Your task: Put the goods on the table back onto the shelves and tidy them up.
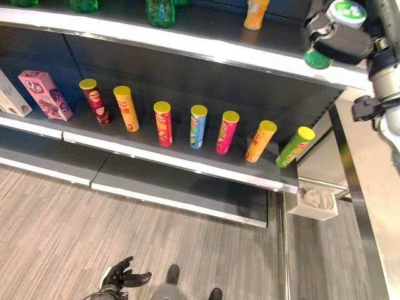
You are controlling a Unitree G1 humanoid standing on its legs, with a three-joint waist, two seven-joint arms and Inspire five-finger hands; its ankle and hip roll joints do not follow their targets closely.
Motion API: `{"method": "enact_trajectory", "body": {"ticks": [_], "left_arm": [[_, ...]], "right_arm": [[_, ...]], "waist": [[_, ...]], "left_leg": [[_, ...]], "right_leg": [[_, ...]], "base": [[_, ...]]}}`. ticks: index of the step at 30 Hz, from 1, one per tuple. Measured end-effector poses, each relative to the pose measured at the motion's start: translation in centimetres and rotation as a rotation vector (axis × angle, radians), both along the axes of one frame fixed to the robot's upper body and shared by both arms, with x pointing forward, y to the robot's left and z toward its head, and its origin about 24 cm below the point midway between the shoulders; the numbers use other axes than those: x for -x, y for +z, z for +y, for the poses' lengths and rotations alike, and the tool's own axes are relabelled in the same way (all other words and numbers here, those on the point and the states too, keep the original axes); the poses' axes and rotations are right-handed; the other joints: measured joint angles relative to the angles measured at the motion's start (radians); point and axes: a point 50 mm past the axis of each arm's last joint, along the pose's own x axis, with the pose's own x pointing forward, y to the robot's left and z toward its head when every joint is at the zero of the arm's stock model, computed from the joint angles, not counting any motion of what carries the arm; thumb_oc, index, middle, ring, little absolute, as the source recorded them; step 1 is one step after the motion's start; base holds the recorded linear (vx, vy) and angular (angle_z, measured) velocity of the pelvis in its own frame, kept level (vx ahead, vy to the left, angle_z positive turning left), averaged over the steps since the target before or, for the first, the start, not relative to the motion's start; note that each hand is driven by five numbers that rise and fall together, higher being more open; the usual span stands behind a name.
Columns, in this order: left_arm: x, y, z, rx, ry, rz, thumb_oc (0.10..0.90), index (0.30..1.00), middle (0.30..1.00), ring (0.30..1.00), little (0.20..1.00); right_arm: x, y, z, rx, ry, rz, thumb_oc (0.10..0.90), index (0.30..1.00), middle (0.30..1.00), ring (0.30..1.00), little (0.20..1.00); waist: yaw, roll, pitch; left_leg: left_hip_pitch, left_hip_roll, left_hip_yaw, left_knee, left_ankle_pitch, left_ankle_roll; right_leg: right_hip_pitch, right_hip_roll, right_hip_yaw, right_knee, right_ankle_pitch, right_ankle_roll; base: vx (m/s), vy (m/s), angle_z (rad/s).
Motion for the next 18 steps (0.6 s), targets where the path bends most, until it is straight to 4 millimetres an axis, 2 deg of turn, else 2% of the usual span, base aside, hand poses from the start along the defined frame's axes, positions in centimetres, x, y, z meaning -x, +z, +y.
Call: {"method": "enact_trajectory", "body": {"ticks": [1, 2, 3, 5, 6, 7, 8, 10, 11, 12, 13, 14, 15, 16, 18], "left_arm": [[-0.2, -0.1, -0.4, 0.014, 0.004, -0.004, 0.8, 0.9, 0.9, 0.9, 0.9], [0.0, -0.2, -0.5, 0.027, 0.016, -0.001, 0.8, 0.9, 0.9, 0.9, 0.9], [0.4, -0.2, -0.3, 0.029, 0.039, 0.001, 0.8, 0.9, 0.9, 0.9, 0.9], [0.5, 0.1, 0.8, -0.001, 0.043, 0.003, 0.8, 0.9, 0.9, 0.9, 0.9], [0.3, 0.4, 1.3, -0.022, 0.027, 0.002, 0.8, 0.9, 0.9, 0.9, 0.9], [0.2, 0.4, 1.5, -0.028, 0.021, 0.002, 0.8, 0.9, 0.9, 0.9, 0.9], [0.3, 0.3, 1.1, -0.017, 0.017, 0.006, 0.8, 0.9, 0.9, 0.9, 0.9], [0.5, -0.5, -0.9, 0.027, -0.014, 0.02, 0.8, 0.9, 0.9, 0.9, 0.9], [0.4, -0.8, -2.3, 0.055, -0.052, 0.027, 0.8, 0.9, 0.9, 0.9, 0.9], [0.2, -0.8, -2.5, 0.048, -0.075, 0.029, 0.8, 0.9, 0.9, 0.9, 0.9], [-0.3, -0.6, -2.4, 0.035, -0.09, 0.013, 0.8, 0.9, 0.9, 0.9, 0.9], [-0.7, -0.4, -2.0, 0.023, -0.089, 0.003, 0.8, 0.9, 0.9, 0.9, 0.9], [-1.2, 0.0, -1.3, 0.001, -0.083, -0.01, 0.8, 0.9, 0.9, 0.9, 0.9], [-1.6, 0.3, -0.7, -0.019, -0.084, -0.02, 0.8, 0.9, 0.9, 0.9, 0.9], [-1.8, 1.0, 1.1, -0.06, -0.046, -0.036, 0.8, 0.9, 0.9, 0.9, 0.9]], "right_arm": [[0.2, 0.5, -0.1, 0.008, -0.006, -0.013, 0.4, 0.3, 0.3, 0.3, 0.3], [0.3, 0.7, 0.1, 0.004, 0.002, -0.023, 0.4, 0.3, 0.3, 0.3, 0.3], [0.4, 1.0, 0.3, 0.006, 0.013, -0.032, 0.4, 0.3, 0.3, 0.3, 0.3], [0.6, 1.9, 0.6, -0.001, 0.026, -0.064, 0.4, 0.3, 0.3, 0.3, 0.3], [0.6, 2.1, 0.6, -0.009, 0.025, -0.073, 0.4, 0.3, 0.3, 0.3, 0.3], [0.7, 2.2, 0.6, -0.012, 0.025, -0.078, 0.4, 0.3, 0.3, 0.3, 0.3], [0.6, 2.2, 0.6, -0.013, 0.026, -0.077, 0.4, 0.3, 0.3, 0.3, 0.3], [1.1, 2.1, -0.1, -0.008, 0.002, -0.077, 0.4, 0.3, 0.3, 0.3, 0.3], [1.8, 1.6, -0.9, -0.033, -0.016, -0.09, 0.4, 0.3, 0.3, 0.3, 0.3], [1.7, 1.5, -0.9, -0.042, -0.019, -0.084, 0.4, 0.3, 0.3, 0.3, 0.3], [1.5, 1.3, -0.7, -0.055, -0.011, -0.084, 0.4, 0.3, 0.3, 0.3, 0.3], [1.4, 1.2, -0.6, -0.058, -0.007, -0.082, 0.4, 0.3, 0.3, 0.3, 0.3], [1.3, 1.1, -0.6, -0.06, -0.007, -0.079, 0.4, 0.3, 0.3, 0.3, 0.3], [1.3, 1.1, -0.6, -0.062, -0.005, -0.079, 0.4, 0.3, 0.3, 0.3, 0.3], [0.7, 0.6, 0.3, -0.095, 0.027, -0.08, 0.4, 0.3, 0.3, 0.3, 0.3]], "waist": [[0.002, -0.013, 0.012], [0.004, -0.027, 0.022], [0.003, -0.035, 0.026], [-0.002, -0.027, 0.025], [-0.007, -0.017, 0.022], [-0.019, -0.007, 0.017], [-0.025, 0.005, 0.011], [-0.036, 0.055, -0.008], [-0.067, 0.065, -0.021], [-0.081, 0.051, -0.02], [-0.069, 0.032, -0.02], [-0.062, 0.027, -0.021], [-0.053, 0.022, -0.022], [-0.038, 0.02, -0.022], [-0.01, 0.017, -0.022]], "left_leg": [[-0.021, -0.003, -0.001, 0.037, 0.002, -0.023], [-0.04, 0.005, 0.007, 0.085, -0.031, -0.036], [-0.037, 0.042, 0.007, 0.087, -0.052, -0.046], [-0.021, 0.155, -0.001, 0.024, -0.05, -0.073], [0.003, 0.211, -0.012, -0.048, -0.035, -0.098], [0.022, 0.249, -0.025, -0.113, -0.03, -0.106], [0.059, 0.263, -0.025, -0.189, -0.019, -0.123], [0.108, 0.227, -0.019, -0.21, 0.002, -0.121], [0.12, 0.146, -0.012, -0.209, 0.024, -0.083], [0.122, 0.106, -0.006, -0.211, 0.028, -0.059], [0.127, 0.047, 0.032, -0.209, 0.017, -0.028], [0.126, 0.022, 0.044, -0.204, 0.006, -0.005], [0.127, -0.003, 0.057, -0.201, 0.001, 0.006], [0.127, -0.019, 0.069, -0.198, -0.008, 0.023], [0.134, -0.025, 0.108, -0.201, -0.011, 0.03]], "right_leg": [[0.004, -0.017, -0.003, -0.014, 0.015, -0.017], [0.027, -0.021, -0.007, -0.053, 0.037, -0.02], [0.052, -0.02, -0.006, -0.1, 0.059, -0.018], [0.065, -0.009, -0.002, -0.132, 0.072, -0.013], [0.069, -0.006, -0.001, -0.135, 0.073, -0.005], [0.071, -0.007, -0.002, -0.135, 0.07, 0.007], [0.075, -0.021, 0.001, -0.136, 0.071, 0.027], [0.086, -0.045, 0.005, -0.131, 0.072, 0.074], [0.088, -0.11, -0.02, -0.106, 0.057, 0.113], [0.076, -0.143, -0.01, -0.087, 0.062, 0.12], [0.032, -0.214, 0.018, -0.042, 0.077, 0.141], [0.029, -0.244, 0.022, -0.049, 0.104, 0.16], [0.019, -0.269, 0.022, -0.047, 0.122, 0.158], [0.009, -0.28, 0.018, -0.046, 0.15, 0.167], [-0.024, -0.305, -0.021, -0.016, 0.167, 0.182]], "base": [[0.12, 0.225, 0.05], [0.12, 0.227, -0.08], [0.1, 0.263, -0.07], [0.13, 0.302, 0.02], [0.19, 0.355, 0.13], [0.14, 0.241, 0.09], [0.17, 0.44, -0.04], [0.13, 0.568, 0.01], [0.05, 0.413, 0.3], [0.01, 0.416, 0.04], [-0.03, 0.175, -0.36], [-0.06, 0.283, -0.48], [-0.05, 0.185, -0.32], [-0.04, 0.117, -0.37], [-0.01, 0.077, -0.37]]}}
